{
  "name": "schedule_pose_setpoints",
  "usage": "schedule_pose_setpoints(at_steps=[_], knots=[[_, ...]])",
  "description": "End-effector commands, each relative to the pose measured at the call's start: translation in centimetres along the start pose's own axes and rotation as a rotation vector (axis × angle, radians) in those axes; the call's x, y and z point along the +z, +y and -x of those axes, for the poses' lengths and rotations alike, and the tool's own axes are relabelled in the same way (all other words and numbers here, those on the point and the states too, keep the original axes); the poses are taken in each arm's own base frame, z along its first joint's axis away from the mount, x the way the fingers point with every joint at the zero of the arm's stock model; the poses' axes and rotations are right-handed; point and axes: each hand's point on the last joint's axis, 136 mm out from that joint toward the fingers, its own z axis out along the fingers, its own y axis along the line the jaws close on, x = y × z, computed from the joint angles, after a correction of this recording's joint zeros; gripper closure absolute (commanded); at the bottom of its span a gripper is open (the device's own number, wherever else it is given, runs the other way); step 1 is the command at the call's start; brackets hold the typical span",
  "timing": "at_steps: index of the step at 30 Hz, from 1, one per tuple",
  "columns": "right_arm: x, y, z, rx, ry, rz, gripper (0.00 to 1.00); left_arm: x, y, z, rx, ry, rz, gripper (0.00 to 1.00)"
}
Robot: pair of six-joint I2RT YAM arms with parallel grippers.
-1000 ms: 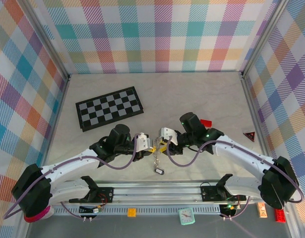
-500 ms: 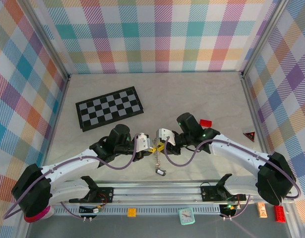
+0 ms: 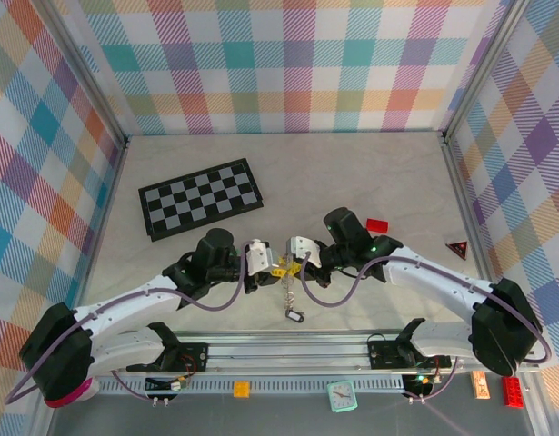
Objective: Put the keys on the keyring
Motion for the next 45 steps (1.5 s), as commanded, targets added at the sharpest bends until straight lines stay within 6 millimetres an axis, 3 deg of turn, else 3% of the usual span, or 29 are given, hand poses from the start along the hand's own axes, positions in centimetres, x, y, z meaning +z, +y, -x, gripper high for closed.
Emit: schedule_pose_setpoints(at_steps=[1, 12, 20, 32, 36, 39, 45], knots=[[-0.8, 0.4, 1.6, -0.048, -0.091, 0.001, 1.0, -0.8, 0.8, 1.6, -0.049, -0.156, 0.037, 0.77], [-1.5, 0.7, 2.5, -0.035, -0.176, 0.028, 1.0, -1.0, -0.8, 1.6, -0.106, -0.291, -0.088, 0.75], [-1.6, 0.8, 3.2, -0.036, -0.205, 0.043, 1.0, -0.1, -1.2, 0.9, -0.134, -0.27, -0.148, 0.75], [-1.4, 1.2, 3.3, -0.004, -0.216, 0.087, 1.0, 0.1, -0.8, 0.9, -0.106, -0.235, -0.128, 1.0], [-1.3, -0.1, 1.2, -0.01, -0.116, -0.025, 0.67, 0.0, -0.5, 0.4, -0.084, -0.194, -0.091, 1.0], [-1.1, -0.7, -0.8, -0.001, -0.006, -0.053, 0.67, 0.3, -0.4, -0.4, -0.049, -0.133, -0.065, 1.0], [-1.0, -0.9, -0.1, -0.005, -0.011, -0.041, 0.69, 0.3, -0.5, -0.3, -0.028, -0.121, -0.062, 1.0]])
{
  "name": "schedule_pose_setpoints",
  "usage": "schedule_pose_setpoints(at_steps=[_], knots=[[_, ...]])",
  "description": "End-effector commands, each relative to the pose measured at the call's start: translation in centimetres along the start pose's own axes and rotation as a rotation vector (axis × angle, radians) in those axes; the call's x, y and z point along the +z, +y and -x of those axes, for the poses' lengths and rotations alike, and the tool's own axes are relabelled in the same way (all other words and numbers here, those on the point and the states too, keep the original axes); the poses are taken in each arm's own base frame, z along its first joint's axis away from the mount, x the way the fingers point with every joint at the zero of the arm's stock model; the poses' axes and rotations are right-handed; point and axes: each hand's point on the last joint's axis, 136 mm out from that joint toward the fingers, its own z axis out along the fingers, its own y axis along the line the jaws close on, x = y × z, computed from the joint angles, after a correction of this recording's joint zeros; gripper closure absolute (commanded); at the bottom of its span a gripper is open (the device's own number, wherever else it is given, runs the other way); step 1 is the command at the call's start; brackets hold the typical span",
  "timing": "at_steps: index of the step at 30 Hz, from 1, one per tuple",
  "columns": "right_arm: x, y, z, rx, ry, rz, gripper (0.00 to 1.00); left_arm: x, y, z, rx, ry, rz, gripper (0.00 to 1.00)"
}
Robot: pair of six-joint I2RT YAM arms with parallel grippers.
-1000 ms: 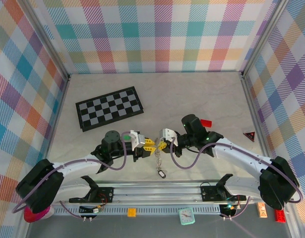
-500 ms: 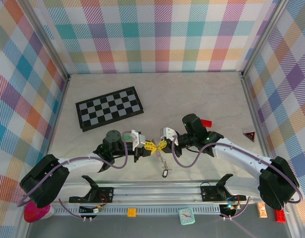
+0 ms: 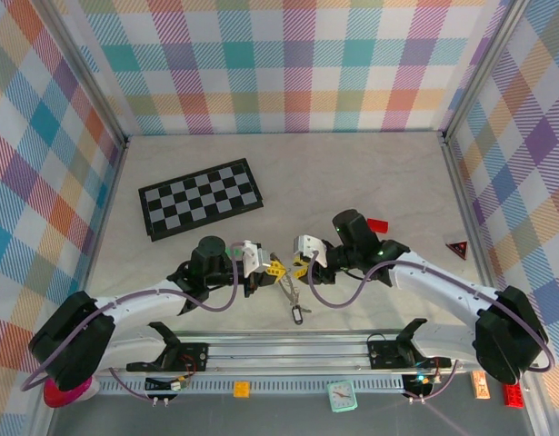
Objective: Put the keys on the keyring
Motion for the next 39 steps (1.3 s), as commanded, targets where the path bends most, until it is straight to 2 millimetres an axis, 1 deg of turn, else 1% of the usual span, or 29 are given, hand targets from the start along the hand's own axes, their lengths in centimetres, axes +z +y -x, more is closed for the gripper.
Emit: schedule_pose_setpoints(at_steps=[1, 5, 9, 11, 13, 15, 16, 19, 22, 25, 28, 34, 36, 39], knots=[[-0.1, 0.0, 1.0, -0.041, 0.0, 0.013, 0.69, 0.1, 0.1, 1.3, 0.065, -0.008, 0.004, 1.0], [0.3, 0.1, 1.6, -0.05, -0.019, 0.03, 0.7, 0.3, -0.1, 1.3, 0.069, -0.007, -0.006, 1.0], [0.8, 0.3, 2.0, -0.052, -0.024, 0.059, 0.74, 0.4, -0.2, 1.5, 0.071, -0.008, -0.013, 1.0], [1.0, 0.3, 2.0, -0.05, -0.021, 0.066, 0.79, 0.4, -0.3, 1.5, 0.072, -0.005, -0.015, 1.0], [1.1, 0.4, 2.0, -0.052, -0.02, 0.07, 0.9, 0.4, -0.4, 1.4, 0.074, 0.0, -0.018, 1.0], [1.0, 0.5, 2.0, -0.053, -0.018, 0.072, 0.99, 0.4, -0.4, 1.3, 0.075, 0.009, -0.016, 1.0], [0.9, 0.5, 2.0, -0.054, -0.017, 0.073, 1.0, 0.4, -0.3, 1.2, 0.074, 0.012, -0.014, 1.0], [0.9, 0.7, 2.1, -0.053, -0.024, 0.082, 1.0, 0.5, -0.3, 1.1, 0.067, 0.017, -0.01, 1.0], [0.9, 0.9, 2.5, -0.052, -0.041, 0.092, 1.0, 0.7, -0.1, 0.7, 0.052, 0.026, -0.007, 0.92], [0.8, 0.9, 2.9, -0.053, -0.058, 0.095, 1.0, 0.9, 0.0, 0.7, 0.048, 0.027, -0.003, 0.87], [0.8, 0.9, 3.0, -0.051, -0.067, 0.098, 1.0, 0.9, 0.1, 0.8, 0.056, 0.02, 0.006, 0.85], [1.1, 1.2, 3.1, -0.038, -0.078, 0.123, 1.0, 0.7, 0.1, 1.4, 0.067, 0.005, 0.01, 0.85], [1.1, 1.3, 3.2, -0.036, -0.085, 0.132, 1.0, 0.6, 0.1, 1.7, 0.073, -0.002, 0.013, 0.88], [1.2, 1.4, 3.3, -0.032, -0.088, 0.14, 1.0, 0.4, 0.1, 2.3, 0.085, -0.016, 0.023, 0.95]])
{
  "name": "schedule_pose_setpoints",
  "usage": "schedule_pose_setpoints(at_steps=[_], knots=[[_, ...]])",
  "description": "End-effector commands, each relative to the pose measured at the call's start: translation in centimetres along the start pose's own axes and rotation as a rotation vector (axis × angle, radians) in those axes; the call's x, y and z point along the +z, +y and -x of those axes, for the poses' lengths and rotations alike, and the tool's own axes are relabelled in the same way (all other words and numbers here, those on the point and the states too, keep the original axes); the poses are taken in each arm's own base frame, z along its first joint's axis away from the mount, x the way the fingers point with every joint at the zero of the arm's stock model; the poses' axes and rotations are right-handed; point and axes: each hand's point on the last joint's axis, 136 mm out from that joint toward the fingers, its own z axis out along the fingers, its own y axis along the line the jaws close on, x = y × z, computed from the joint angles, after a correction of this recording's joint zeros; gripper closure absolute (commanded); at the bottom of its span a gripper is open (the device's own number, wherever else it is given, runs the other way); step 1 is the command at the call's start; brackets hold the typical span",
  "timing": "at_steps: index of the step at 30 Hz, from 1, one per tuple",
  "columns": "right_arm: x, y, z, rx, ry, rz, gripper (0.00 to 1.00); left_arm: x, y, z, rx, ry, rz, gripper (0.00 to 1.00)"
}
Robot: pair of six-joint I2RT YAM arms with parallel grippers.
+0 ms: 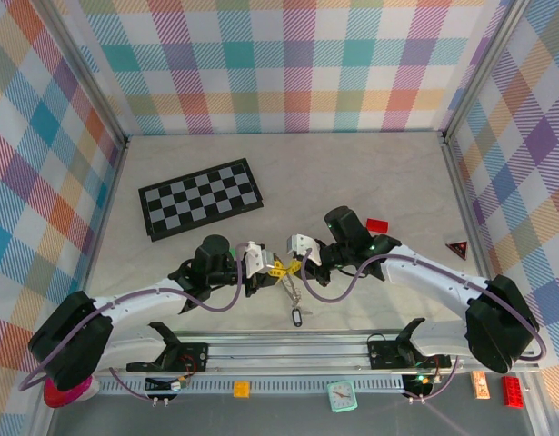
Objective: Put the keys on the keyring
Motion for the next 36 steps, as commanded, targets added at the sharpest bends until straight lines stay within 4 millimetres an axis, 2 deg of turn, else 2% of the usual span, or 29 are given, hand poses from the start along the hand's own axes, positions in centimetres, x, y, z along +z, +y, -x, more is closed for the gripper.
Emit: schedule_pose_setpoints(at_steps=[1, 3, 5, 6, 14, 20, 27, 31, 36], knots=[[0.0, 0.9, 2.4, -0.034, -0.083, 0.066, 1.0, -0.2, 0.3, 2.6, 0.061, -0.06, 0.02, 0.97], [-0.1, 0.8, 2.2, -0.033, -0.073, 0.05, 1.0, -0.4, 0.4, 2.7, 0.069, -0.059, 0.032, 1.0], [-0.4, 0.1, 1.9, -0.022, -0.056, -0.006, 0.8, -0.6, 0.5, 2.8, 0.076, -0.056, 0.046, 1.0], [-0.6, -0.5, 1.7, -0.01, -0.044, -0.048, 0.75, -0.8, 0.5, 2.9, 0.076, -0.054, 0.056, 1.0], [-4.6, -4.7, 2.0, 0.135, -0.087, -0.366, 0.62, -3.0, 2.1, 4.9, 0.047, -0.043, 0.204, 1.0], [-5.0, -5.8, 1.6, 0.266, -0.13, -0.443, 0.6, -6.0, 3.7, 6.7, 0.002, -0.043, 0.373, 1.0], [-2.7, -7.4, 1.0, 0.518, -0.072, -0.415, 0.62, -12.1, 7.9, 7.9, -0.042, -0.018, 0.765, 1.0], [0.6, -7.2, 1.2, 0.579, -0.002, -0.317, 0.62, -15.3, 9.1, 8.8, -0.056, -0.015, 0.923, 1.0], [5.6, -7.1, 1.7, 0.539, 0.074, -0.221, 0.6, -18.9, 10.3, 9.6, -0.075, -0.017, 1.102, 1.0]])
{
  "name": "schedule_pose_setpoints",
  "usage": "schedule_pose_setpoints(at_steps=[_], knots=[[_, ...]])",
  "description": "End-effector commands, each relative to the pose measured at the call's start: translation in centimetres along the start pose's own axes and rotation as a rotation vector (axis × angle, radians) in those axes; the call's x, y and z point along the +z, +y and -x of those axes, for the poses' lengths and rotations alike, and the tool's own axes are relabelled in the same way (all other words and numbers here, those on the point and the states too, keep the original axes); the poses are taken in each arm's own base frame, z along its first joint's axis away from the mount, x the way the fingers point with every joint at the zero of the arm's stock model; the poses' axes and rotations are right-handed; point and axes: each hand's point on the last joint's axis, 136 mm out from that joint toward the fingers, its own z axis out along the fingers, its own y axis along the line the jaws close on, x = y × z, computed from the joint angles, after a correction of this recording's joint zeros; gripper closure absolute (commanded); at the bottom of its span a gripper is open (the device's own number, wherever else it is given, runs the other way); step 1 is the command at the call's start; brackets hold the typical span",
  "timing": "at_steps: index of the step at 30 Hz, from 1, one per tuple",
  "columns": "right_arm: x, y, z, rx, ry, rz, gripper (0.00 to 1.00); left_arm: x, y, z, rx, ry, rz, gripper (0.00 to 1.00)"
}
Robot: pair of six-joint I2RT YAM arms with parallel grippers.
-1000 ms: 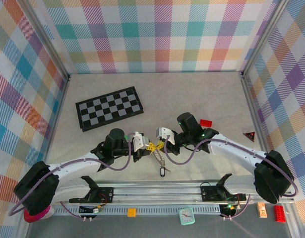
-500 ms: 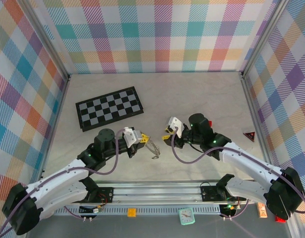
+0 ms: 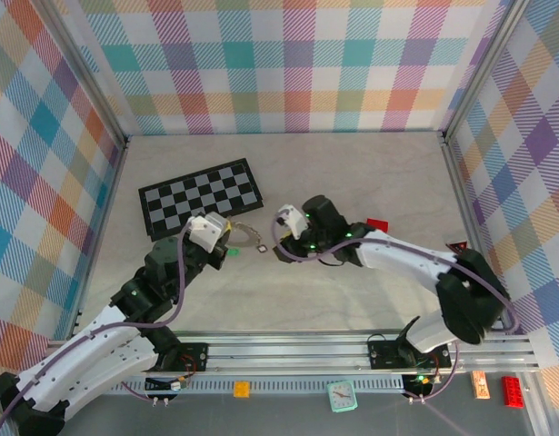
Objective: Put the keys on the keyring
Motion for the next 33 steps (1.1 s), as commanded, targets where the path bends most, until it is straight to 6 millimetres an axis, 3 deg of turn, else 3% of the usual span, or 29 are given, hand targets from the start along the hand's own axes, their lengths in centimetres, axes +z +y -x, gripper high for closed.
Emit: schedule_pose_setpoints(at_steps=[1, 7, 13, 21, 29, 33], knots=[[2.4, 1.4, 0.5, 0.002, 0.051, 0.057, 0.6, -1.6, 4.6, 1.7, -0.044, -0.02, 0.23, 1.0], [8.5, 2.6, 0.7, -0.006, 0.151, 0.073, 0.61, -5.0, 10.2, 2.1, -0.112, -0.057, 0.547, 1.0], [13.1, 2.5, 1.4, -0.002, 0.174, 0.028, 0.59, -7.9, 13.1, 1.5, -0.158, -0.088, 0.724, 1.0], [17.8, 2.9, 1.2, -0.03, 0.204, -0.045, 0.58, -9.0, 13.8, 0.8, -0.176, -0.096, 0.77, 1.0], [19.8, 0.6, 0.8, -0.033, 0.23, -0.199, 0.62, -9.1, 13.8, 0.6, -0.185, -0.104, 0.764, 1.0], [20.3, 0.2, 0.4, -0.044, 0.244, -0.235, 0.69, -9.0, 13.6, 0.7, -0.187, -0.107, 0.748, 1.0]])
